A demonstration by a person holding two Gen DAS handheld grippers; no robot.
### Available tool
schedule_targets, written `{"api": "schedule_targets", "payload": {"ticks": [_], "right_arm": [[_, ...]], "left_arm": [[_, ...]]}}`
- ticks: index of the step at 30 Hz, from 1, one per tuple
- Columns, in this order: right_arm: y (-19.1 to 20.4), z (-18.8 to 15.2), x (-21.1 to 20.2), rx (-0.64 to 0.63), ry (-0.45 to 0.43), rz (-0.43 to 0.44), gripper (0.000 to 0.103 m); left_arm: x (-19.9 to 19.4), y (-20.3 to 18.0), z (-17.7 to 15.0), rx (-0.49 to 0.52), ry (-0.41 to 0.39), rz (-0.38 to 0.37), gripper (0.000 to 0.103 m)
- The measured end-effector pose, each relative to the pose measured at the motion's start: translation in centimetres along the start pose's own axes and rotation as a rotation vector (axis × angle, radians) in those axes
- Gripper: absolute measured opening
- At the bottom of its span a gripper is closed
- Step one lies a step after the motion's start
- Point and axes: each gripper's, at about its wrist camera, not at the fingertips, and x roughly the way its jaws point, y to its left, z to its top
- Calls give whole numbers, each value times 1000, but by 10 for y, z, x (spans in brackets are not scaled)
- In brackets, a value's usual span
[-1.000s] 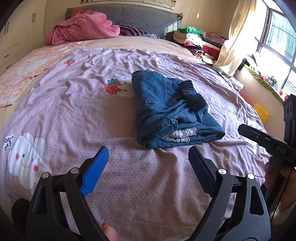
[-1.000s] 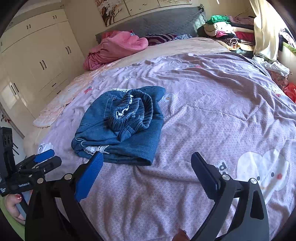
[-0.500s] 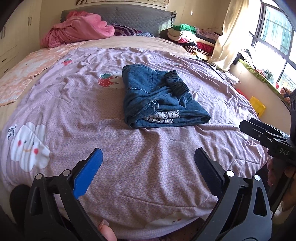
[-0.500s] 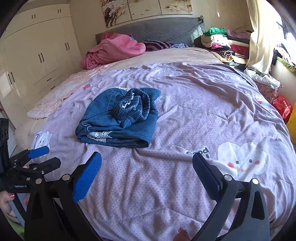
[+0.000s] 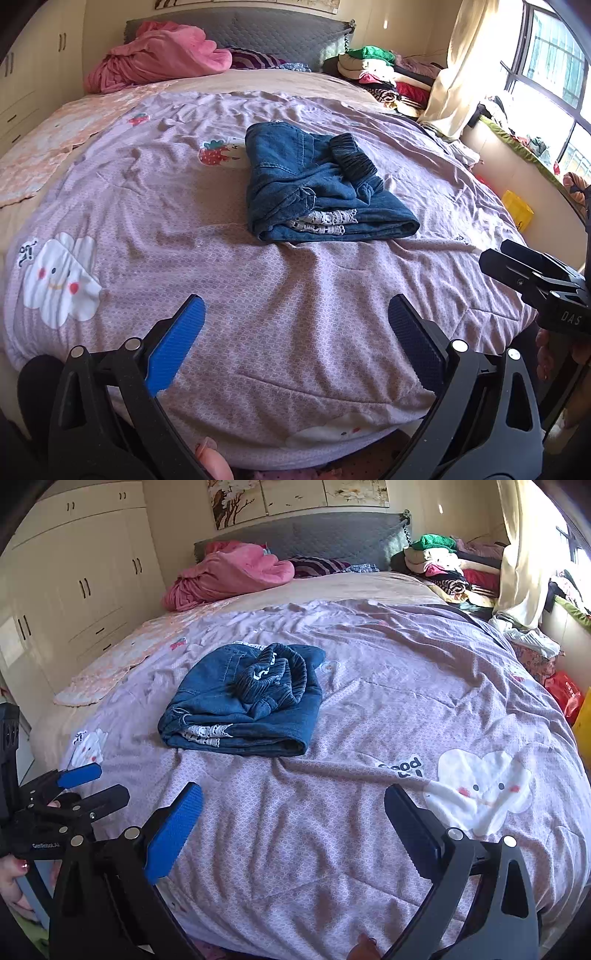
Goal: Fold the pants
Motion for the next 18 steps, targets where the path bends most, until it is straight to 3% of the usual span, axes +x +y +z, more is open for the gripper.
{"api": "schedule_targets", "payload": {"ticks": [18], "right_arm": [[2, 3, -7, 2, -9, -17, 98]], "left_arm": [[-3, 4, 1, -7, -2, 4, 93]]}}
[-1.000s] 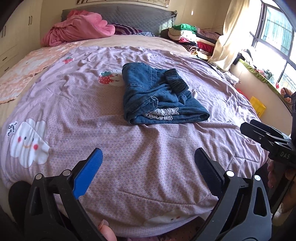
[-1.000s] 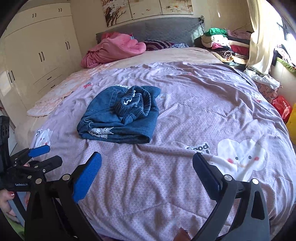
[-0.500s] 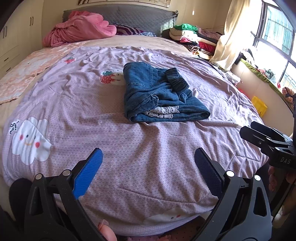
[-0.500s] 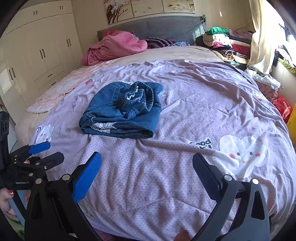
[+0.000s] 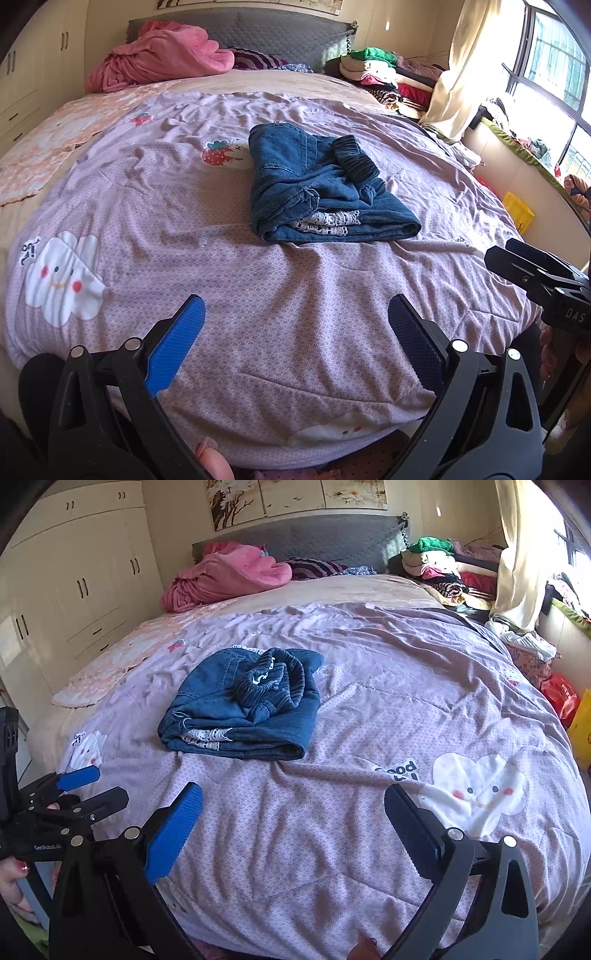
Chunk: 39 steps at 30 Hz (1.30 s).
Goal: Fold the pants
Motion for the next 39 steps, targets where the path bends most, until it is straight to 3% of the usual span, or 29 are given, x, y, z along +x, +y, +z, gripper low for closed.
{"api": "schedule_targets", "payload": {"ticks": [39], "right_arm": [[2, 0, -6, -5, -6, -10, 98]], "left_arm": [[-3, -1, 1, 4, 9, 43, 93]]}}
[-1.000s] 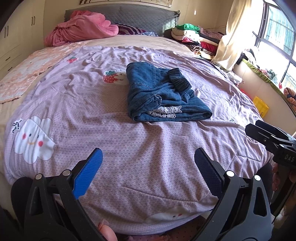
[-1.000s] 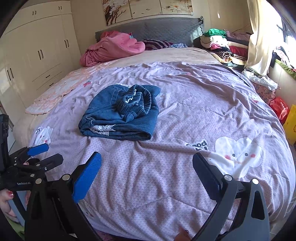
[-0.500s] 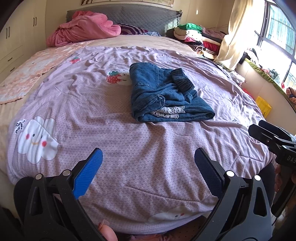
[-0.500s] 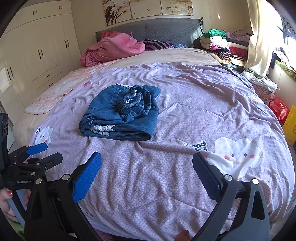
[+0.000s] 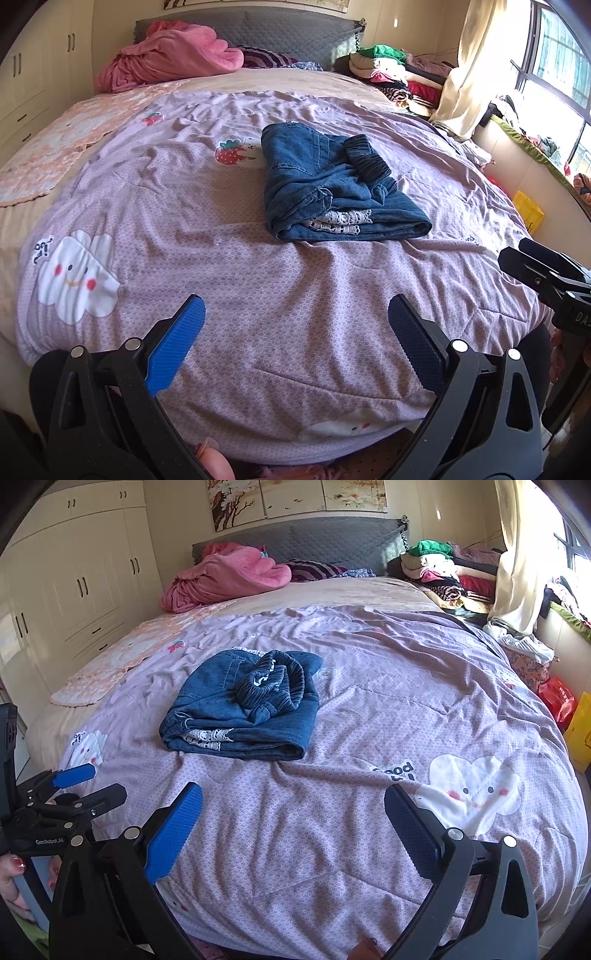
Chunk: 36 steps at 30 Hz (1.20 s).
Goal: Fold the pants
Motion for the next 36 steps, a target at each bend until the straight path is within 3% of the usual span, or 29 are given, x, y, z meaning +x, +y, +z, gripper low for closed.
{"api": "schedule_targets", "payload": {"ticks": [23, 27, 31, 33, 36], "right_arm": [[-1, -1, 0, -4, 4, -14, 98], [-2, -2, 4, -6, 20, -21, 98], [-12, -4, 15, 8, 39, -34, 98], [-25, -3, 20, 30, 38, -55, 98], [-62, 7, 26, 79, 29, -102, 98]], "left_arm": [[-3, 6, -1, -2, -2, -7, 93], [-2, 7, 1, -12, 18, 70, 93], [-1, 18, 5, -37, 8, 58, 93], [2, 30, 10, -63, -4, 51, 93], [16, 69, 33, -118, 2, 136, 93]]}}
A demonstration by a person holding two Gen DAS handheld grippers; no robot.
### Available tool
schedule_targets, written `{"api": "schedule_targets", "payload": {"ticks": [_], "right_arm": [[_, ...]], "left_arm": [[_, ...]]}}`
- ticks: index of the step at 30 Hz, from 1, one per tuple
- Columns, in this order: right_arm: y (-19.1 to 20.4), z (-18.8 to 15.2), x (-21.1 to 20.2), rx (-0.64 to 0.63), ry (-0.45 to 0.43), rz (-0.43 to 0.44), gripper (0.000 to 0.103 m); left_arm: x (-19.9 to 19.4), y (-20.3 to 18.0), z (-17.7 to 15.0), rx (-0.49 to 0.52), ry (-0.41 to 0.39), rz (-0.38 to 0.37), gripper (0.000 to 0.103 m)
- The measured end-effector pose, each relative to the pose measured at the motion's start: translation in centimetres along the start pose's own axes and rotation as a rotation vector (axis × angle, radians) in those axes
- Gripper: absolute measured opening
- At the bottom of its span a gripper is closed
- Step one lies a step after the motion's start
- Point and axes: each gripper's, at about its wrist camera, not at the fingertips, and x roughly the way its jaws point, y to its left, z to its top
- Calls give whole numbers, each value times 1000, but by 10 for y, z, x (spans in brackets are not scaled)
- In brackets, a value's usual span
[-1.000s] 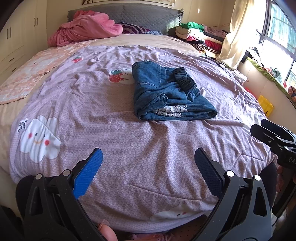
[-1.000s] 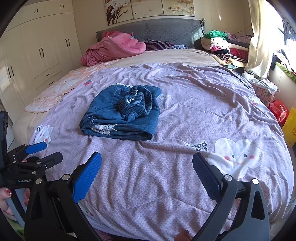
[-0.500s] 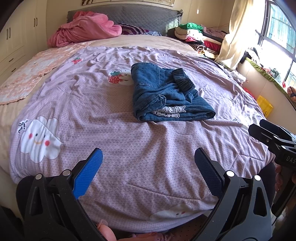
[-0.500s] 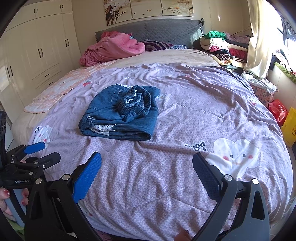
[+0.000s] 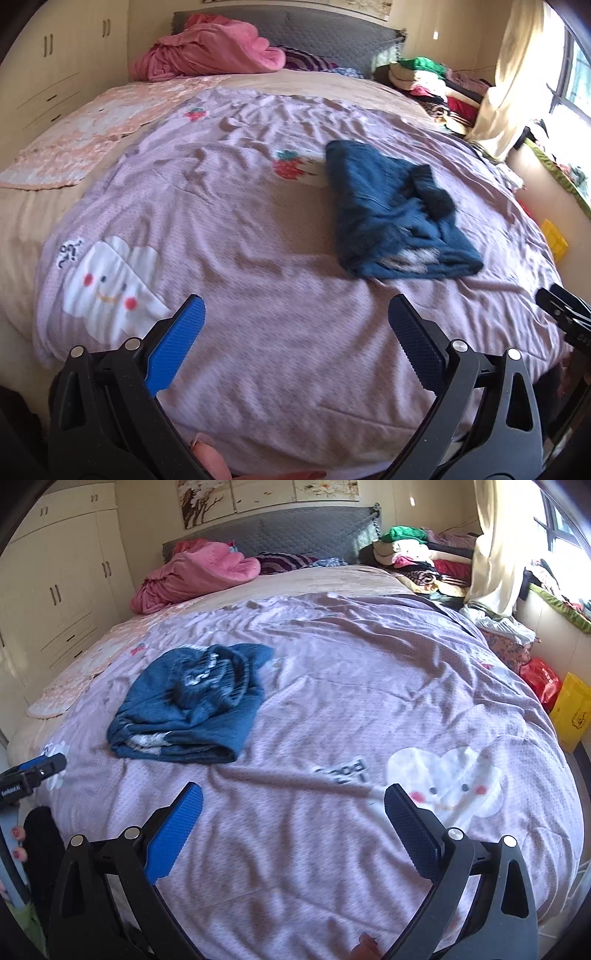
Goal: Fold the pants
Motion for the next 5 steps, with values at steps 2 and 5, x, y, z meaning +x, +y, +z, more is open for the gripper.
{"api": "schedule_targets", "payload": {"ticks": [2, 5], "right_arm": [[-37, 16, 9, 36, -15, -71, 98], [-105, 44, 36, 81, 20, -231, 98]], "left_arm": [[22, 32, 26, -36, 5, 97, 93], [60, 85, 66, -72, 3, 255, 93]]}}
